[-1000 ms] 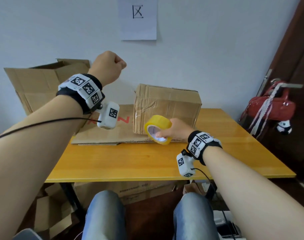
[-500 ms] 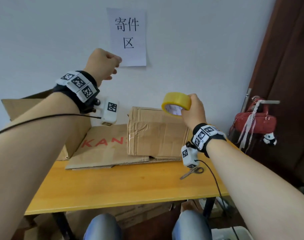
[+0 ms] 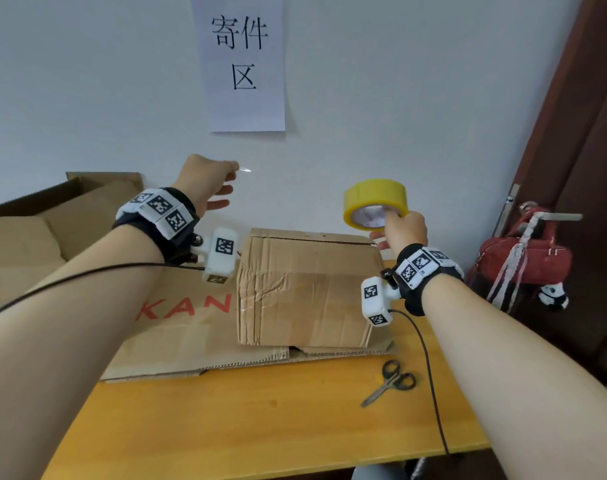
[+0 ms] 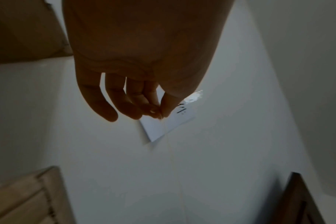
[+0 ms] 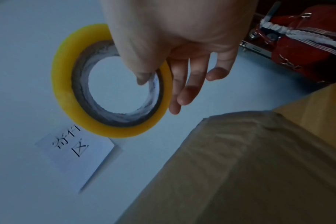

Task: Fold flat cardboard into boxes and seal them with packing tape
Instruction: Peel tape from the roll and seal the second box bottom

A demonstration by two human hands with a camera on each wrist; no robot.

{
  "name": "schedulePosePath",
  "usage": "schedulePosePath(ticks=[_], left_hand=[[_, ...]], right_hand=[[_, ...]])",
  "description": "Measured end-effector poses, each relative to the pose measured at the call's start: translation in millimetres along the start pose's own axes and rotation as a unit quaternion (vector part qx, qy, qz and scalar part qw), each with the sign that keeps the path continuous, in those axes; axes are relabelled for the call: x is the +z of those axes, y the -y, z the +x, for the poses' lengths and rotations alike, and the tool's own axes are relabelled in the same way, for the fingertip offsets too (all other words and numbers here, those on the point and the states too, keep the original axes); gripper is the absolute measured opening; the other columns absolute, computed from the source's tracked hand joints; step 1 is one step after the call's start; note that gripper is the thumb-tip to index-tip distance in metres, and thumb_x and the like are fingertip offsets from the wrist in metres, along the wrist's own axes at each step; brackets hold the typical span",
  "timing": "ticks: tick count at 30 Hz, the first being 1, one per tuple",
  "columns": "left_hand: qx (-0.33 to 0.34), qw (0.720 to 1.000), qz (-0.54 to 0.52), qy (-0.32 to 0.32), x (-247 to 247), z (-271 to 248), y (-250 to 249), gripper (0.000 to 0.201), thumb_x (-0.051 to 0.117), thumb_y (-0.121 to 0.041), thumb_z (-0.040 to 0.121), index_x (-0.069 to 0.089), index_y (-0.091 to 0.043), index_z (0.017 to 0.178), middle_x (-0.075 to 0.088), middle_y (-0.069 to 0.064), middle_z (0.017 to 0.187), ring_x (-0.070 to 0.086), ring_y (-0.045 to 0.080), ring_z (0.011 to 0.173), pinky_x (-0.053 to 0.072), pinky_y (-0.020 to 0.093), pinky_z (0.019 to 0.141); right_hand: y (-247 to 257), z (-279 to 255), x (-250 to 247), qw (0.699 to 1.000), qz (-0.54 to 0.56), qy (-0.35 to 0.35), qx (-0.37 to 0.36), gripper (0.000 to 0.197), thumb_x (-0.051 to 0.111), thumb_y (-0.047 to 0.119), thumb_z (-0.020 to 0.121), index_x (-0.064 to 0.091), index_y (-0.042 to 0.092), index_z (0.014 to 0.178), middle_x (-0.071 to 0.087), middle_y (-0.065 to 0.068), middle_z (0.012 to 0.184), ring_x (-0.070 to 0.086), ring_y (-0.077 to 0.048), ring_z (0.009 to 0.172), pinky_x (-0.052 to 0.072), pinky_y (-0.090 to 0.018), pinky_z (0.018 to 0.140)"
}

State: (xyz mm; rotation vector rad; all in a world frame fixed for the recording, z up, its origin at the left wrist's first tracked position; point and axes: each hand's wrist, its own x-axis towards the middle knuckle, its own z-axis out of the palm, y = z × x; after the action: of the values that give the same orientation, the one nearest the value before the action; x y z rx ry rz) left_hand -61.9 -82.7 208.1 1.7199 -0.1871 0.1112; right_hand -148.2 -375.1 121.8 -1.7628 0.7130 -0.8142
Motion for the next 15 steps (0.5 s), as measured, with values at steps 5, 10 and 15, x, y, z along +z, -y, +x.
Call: schedulePosePath(ticks=[5, 10, 15], left_hand=[[-0.066, 0.997, 0.024, 0.014, 7.3, 26.3, 37.3, 0.021, 0.075, -0.03, 0.09, 0.067, -0.012, 0.097, 0.066, -0.003, 0.09, 0.06, 0.013, 0.081, 0.055, 0.032, 0.074], [-0.124, 0.991, 0.039, 0.032, 10.9, 39.4, 64.3, 0.019, 0.076, -0.03, 0.089, 0.066, -0.014, 0.097, 0.068, -0.005, 0.09, 0.06, 0.011, 0.079, 0.053, 0.029, 0.068], [-0.139, 0.989, 0.038, 0.042, 16.2, 44.0, 84.6, 0.015, 0.074, -0.029, 0.091, 0.066, -0.016, 0.094, 0.067, -0.006, 0.091, 0.059, 0.011, 0.078, 0.053, 0.028, 0.067]], right_hand=[[-7.5, 26.7, 8.0, 0.993, -0.117, -0.01, -0.032, 0.029, 0.055, 0.045, 0.085, 0.062, 0.016, 0.084, 0.073, -0.006, 0.076, 0.067, -0.03, 0.068, 0.054, -0.035, 0.068], [-20.9, 37.0, 12.0, 0.976, -0.21, -0.009, -0.053, 0.033, 0.056, 0.045, 0.092, 0.061, 0.014, 0.101, 0.065, -0.006, 0.093, 0.06, -0.032, 0.085, 0.041, -0.034, 0.069], [-23.2, 38.8, 11.2, 0.958, -0.275, -0.02, -0.079, 0.033, 0.05, 0.045, 0.096, 0.055, 0.015, 0.108, 0.058, -0.005, 0.097, 0.054, -0.032, 0.089, 0.042, -0.037, 0.073]])
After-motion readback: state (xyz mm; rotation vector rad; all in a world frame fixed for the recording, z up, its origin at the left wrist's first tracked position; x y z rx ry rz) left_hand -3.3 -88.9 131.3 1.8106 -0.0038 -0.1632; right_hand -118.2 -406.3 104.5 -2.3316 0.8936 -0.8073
